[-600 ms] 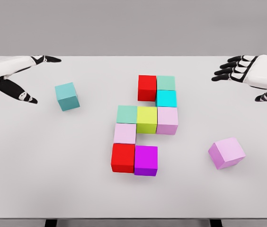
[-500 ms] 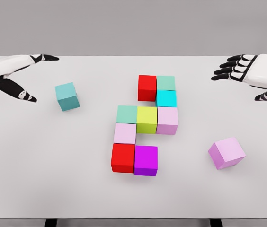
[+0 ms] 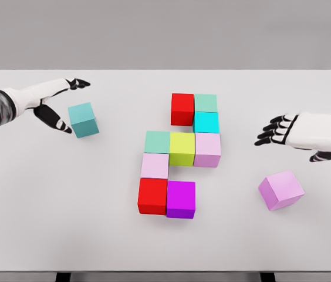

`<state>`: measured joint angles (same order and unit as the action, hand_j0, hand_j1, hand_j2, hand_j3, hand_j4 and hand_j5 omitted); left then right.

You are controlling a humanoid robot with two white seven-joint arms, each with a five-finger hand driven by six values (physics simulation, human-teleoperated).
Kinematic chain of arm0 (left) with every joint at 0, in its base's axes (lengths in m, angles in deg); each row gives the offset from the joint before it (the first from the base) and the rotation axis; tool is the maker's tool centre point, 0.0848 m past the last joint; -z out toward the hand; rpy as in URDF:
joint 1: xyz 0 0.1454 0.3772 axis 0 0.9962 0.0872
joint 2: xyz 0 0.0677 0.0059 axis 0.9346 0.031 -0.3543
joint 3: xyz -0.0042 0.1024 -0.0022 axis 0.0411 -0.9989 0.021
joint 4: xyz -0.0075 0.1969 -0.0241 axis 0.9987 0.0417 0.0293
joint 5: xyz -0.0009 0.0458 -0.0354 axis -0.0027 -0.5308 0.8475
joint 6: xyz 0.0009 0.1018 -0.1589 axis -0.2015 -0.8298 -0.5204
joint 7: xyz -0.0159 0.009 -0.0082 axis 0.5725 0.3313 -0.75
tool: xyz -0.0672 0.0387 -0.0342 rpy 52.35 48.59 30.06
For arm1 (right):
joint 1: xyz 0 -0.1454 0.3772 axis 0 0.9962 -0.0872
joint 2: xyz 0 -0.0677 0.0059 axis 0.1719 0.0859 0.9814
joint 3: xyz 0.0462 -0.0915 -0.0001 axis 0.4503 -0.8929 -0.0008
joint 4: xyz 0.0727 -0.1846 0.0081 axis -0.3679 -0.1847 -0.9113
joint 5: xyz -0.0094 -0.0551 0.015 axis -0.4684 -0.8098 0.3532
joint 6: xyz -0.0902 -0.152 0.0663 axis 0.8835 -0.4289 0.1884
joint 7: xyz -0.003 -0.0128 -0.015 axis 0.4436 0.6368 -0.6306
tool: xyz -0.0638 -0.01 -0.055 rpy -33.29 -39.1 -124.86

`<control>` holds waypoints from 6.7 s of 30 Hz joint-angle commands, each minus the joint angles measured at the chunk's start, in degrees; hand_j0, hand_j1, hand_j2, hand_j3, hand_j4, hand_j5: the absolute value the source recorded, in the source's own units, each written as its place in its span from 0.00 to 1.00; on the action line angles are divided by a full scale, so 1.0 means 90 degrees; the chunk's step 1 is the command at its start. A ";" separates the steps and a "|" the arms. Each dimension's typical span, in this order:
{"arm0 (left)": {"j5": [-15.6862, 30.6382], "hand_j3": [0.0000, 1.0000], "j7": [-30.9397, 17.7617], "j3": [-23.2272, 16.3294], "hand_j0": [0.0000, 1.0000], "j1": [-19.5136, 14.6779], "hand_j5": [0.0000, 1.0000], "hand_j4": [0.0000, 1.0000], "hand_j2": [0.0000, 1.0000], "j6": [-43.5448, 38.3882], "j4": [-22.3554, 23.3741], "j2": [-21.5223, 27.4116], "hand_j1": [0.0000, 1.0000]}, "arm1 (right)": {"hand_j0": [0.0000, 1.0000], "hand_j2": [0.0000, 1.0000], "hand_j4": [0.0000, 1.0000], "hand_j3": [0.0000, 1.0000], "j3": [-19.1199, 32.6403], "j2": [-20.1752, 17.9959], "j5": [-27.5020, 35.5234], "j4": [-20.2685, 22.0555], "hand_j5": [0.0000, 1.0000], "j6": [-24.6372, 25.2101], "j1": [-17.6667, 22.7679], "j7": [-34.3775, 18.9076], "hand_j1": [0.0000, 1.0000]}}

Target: Assemble the squares on the desktop into the number 2

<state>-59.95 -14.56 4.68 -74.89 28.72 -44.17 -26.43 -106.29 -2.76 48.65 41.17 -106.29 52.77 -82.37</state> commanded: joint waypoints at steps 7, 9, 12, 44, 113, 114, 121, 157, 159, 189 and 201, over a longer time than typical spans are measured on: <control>-0.0015 0.99 0.0013 0.0005 0.99 0.0000 0.99 0.99 0.99 -0.0926 0.0015 -0.0457 0.99 | 1.00 1.00 1.00 1.00 -0.0627 -0.0040 -0.0354 0.0048 1.00 0.0018 -0.0039 0.0003 1.00; -0.0005 0.99 0.0120 0.0005 0.99 0.0010 0.99 0.99 0.99 -0.0975 0.0064 -0.0457 0.99 | 1.00 1.00 1.00 1.00 -0.0715 -0.0040 -0.0355 0.0048 1.00 0.0018 -0.0049 0.0003 1.00; -0.0005 1.00 0.0218 -0.0005 1.00 0.0039 1.00 1.00 1.00 -0.1024 0.0064 -0.0525 1.00 | 1.00 1.00 1.00 1.00 -0.0852 -0.0040 -0.0355 0.0048 1.00 0.0018 -0.0049 0.0003 1.00; -0.0269 0.97 0.0257 -0.0171 0.97 0.0264 0.97 0.97 0.97 -0.1024 0.0777 -0.1062 0.97 | 0.87 0.87 0.87 0.87 -0.1262 -0.0040 -0.0735 0.0048 0.87 0.0018 -0.0020 0.0003 0.87; -0.2544 0.37 0.1292 -0.0522 0.37 0.0400 0.37 0.37 0.37 -0.0184 0.1499 -0.3230 0.37 | 1.00 1.00 1.00 1.00 -0.0842 0.0995 0.0748 0.0058 1.00 0.0018 -0.0244 0.0003 1.00; -0.2612 0.37 0.1292 -0.0590 0.37 0.0391 0.37 0.37 0.37 -0.0184 0.1490 -0.3240 0.37 | 1.00 1.00 1.00 1.00 -0.0842 0.0995 0.0778 0.0058 1.00 0.0018 -0.0264 0.0003 1.00; -0.2632 0.39 0.1292 -0.0610 0.39 0.0352 0.39 0.39 0.39 -0.0126 0.1499 -0.3308 0.39 | 1.00 1.00 1.00 1.00 -0.0793 0.0966 0.0885 0.0048 1.00 0.0018 -0.0518 0.0003 1.00; -0.2632 0.69 0.1302 -0.0542 0.69 0.0176 0.69 0.69 0.69 -0.0126 0.2066 -0.3826 0.69 | 1.00 1.00 1.00 1.00 -0.0969 -0.1271 -0.0794 0.0048 1.00 0.0018 0.0430 0.0003 1.00; -0.2632 0.69 0.1302 -0.0532 0.69 0.0147 0.69 0.69 0.69 -0.0126 0.2066 -0.3845 0.69 | 1.00 1.00 1.00 1.00 -0.0988 -0.1222 -0.0794 0.0058 1.00 0.0018 0.0430 0.0003 1.00; -0.2446 1.00 0.0493 -0.0356 1.00 -0.0498 1.00 1.00 1.00 0.0119 0.2066 -0.2703 1.00 | 1.00 1.00 1.00 1.00 -0.1369 -0.0128 -0.0784 0.0087 1.00 0.0018 0.0322 0.0003 1.00; -0.2349 1.00 -0.1433 -0.0327 1.00 -0.0830 1.00 1.00 1.00 0.0089 0.2954 -0.3201 1.00 | 1.00 1.00 1.00 1.00 -0.1379 -0.0001 -0.0726 0.0058 1.00 0.0018 -0.0195 0.0003 1.00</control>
<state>-80.86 -26.94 1.69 -82.27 29.39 -18.54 -54.85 -118.74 -2.68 41.66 41.76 -106.20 50.57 -82.33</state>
